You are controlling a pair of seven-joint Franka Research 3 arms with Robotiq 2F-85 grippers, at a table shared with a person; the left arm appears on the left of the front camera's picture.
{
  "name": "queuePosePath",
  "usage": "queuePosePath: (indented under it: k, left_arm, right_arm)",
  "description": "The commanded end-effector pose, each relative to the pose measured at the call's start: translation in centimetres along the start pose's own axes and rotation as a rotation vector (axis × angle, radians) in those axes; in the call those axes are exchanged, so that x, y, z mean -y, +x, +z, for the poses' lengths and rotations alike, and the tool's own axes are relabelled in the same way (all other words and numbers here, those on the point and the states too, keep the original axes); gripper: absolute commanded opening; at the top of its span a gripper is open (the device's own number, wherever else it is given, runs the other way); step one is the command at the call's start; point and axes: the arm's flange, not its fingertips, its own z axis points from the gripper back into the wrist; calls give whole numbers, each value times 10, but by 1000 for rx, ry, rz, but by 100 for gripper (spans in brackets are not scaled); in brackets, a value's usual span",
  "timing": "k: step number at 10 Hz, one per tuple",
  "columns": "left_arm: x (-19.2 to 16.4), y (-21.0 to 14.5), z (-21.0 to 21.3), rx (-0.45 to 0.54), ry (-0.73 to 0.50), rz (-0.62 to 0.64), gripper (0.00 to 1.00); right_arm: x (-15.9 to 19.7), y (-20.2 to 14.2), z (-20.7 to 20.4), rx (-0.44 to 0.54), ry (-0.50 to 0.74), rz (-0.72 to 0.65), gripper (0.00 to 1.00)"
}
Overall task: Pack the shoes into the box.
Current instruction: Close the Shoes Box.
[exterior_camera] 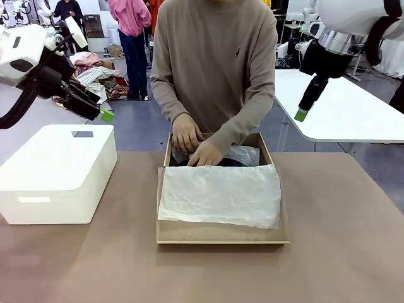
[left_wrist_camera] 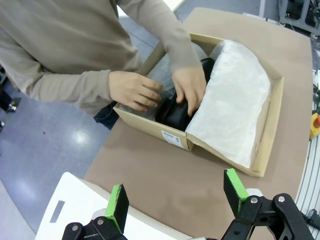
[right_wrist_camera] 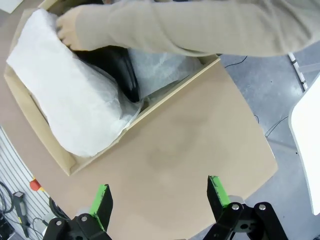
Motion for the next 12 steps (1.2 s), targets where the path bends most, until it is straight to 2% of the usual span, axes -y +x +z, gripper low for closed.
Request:
queuePosePath:
  k: [1, 3, 5, 8, 9, 12]
  left_arm:
    - [-1, -1, 0, 14, -16, -8, 100]
    - [-1, -1, 0, 14, -16, -8, 100]
    - [-1, -1, 0, 14, -16, -8, 100]
    - [-1, -1, 0, 14, -16, -8, 100]
    - [-1, -1, 0, 14, -16, -8, 100]
    - [-1, -1, 0, 14, -16, -8, 100]
  right_arm:
    - [8, -7, 2, 42, 31, 60, 100]
    - [27, -29, 5, 112, 82, 197, 100]
    - [44, -46, 5, 168, 204, 320, 100]
    - [58, -62, -3, 235, 249, 578, 100]
    - [63, -65, -7, 252, 252, 617, 88]
    - [69, -67, -16, 224, 267, 634, 29]
